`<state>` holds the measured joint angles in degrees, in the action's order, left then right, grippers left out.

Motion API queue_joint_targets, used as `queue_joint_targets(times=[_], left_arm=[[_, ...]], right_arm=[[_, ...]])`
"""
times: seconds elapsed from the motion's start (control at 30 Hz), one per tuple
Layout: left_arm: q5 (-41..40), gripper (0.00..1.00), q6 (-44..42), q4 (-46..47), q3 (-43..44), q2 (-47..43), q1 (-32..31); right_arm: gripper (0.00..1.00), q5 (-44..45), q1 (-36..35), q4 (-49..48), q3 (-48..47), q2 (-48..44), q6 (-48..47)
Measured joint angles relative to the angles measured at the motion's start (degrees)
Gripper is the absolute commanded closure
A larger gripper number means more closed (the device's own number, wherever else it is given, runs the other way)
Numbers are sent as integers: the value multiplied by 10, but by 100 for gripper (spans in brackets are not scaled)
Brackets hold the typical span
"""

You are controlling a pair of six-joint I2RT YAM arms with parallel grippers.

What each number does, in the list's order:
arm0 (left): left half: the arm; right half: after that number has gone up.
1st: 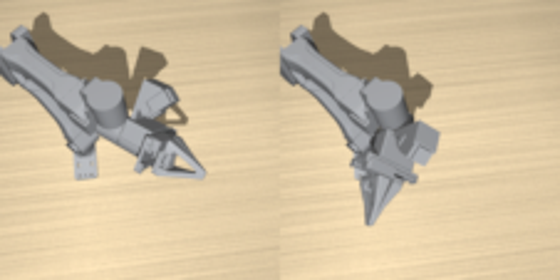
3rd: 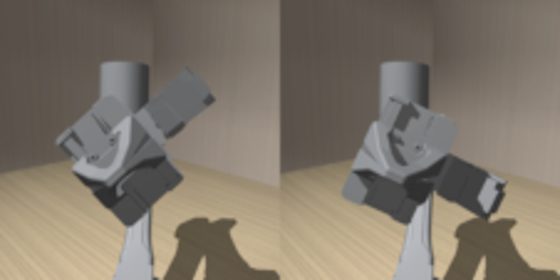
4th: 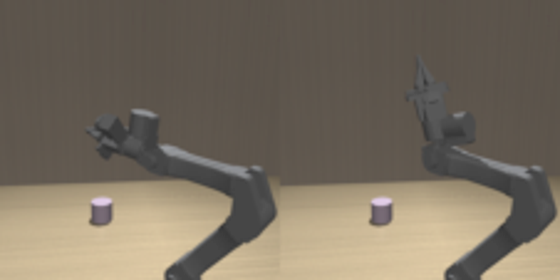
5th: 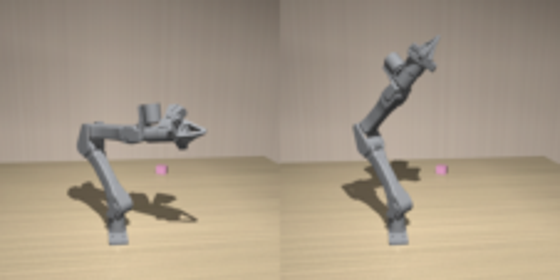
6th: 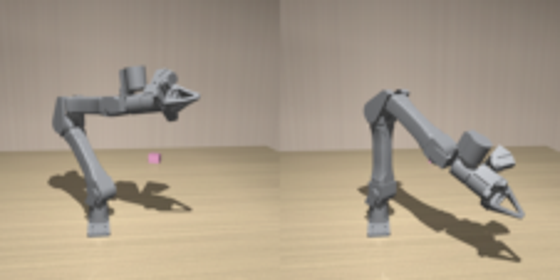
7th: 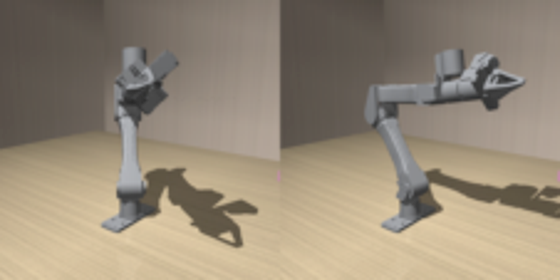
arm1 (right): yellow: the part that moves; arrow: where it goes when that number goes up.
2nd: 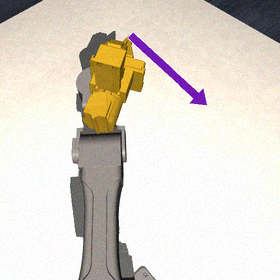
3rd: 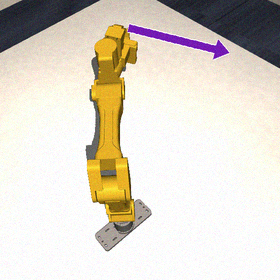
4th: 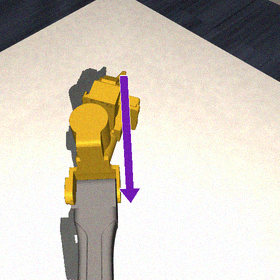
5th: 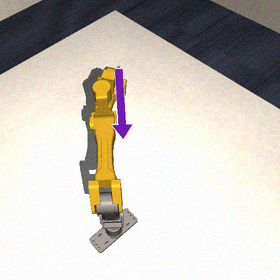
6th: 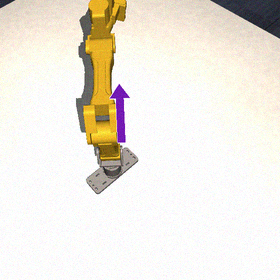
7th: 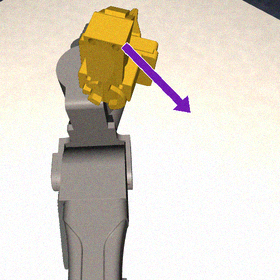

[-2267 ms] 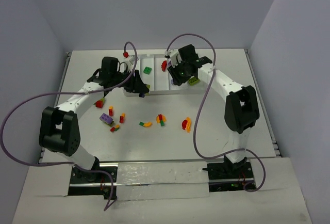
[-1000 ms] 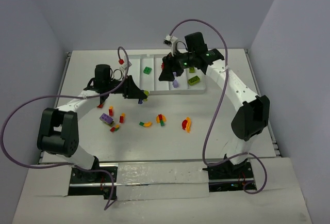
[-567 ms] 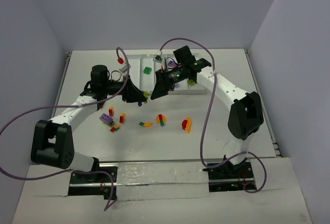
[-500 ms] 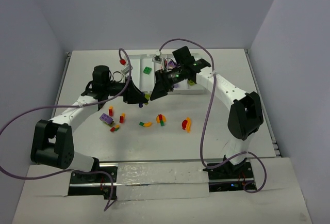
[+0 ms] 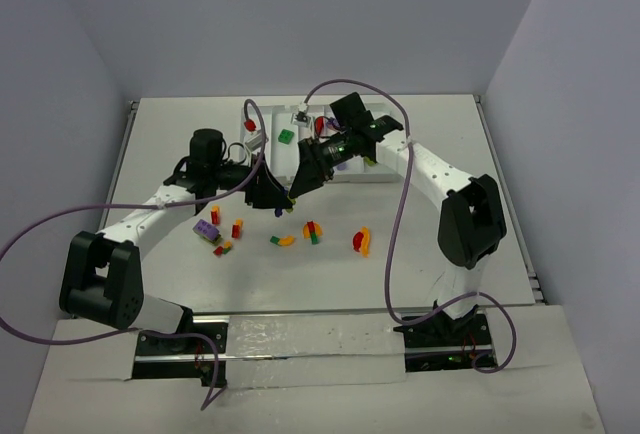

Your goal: Sort the legos into containers by color

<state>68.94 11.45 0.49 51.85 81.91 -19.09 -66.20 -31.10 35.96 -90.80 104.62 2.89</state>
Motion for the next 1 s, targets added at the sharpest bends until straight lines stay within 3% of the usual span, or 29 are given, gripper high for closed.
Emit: queue_joint_targets(times=[0.3,0.57,0.67,0.73,0.83,1.0], left_arm=[[8,97,12,2,7,0,-3],[8,93,13,0,7,0,-5],[9,83,15,-1,7,0,-5],[9,70,15,-1,8,0,-5],[8,51,15,-2,8,0,-5],[4,34,9,-20,13,1,-5]], right_arm=[[35,27,-12,11,0,0,-28],[67,20,-11,13,0,0,-37],[81,16,-10,13,0,0,-44],[99,14,-10,14,1,0,-47],[100,12,-10,14,1,0,-51],[100,12,-10,17,2,0,-55]])
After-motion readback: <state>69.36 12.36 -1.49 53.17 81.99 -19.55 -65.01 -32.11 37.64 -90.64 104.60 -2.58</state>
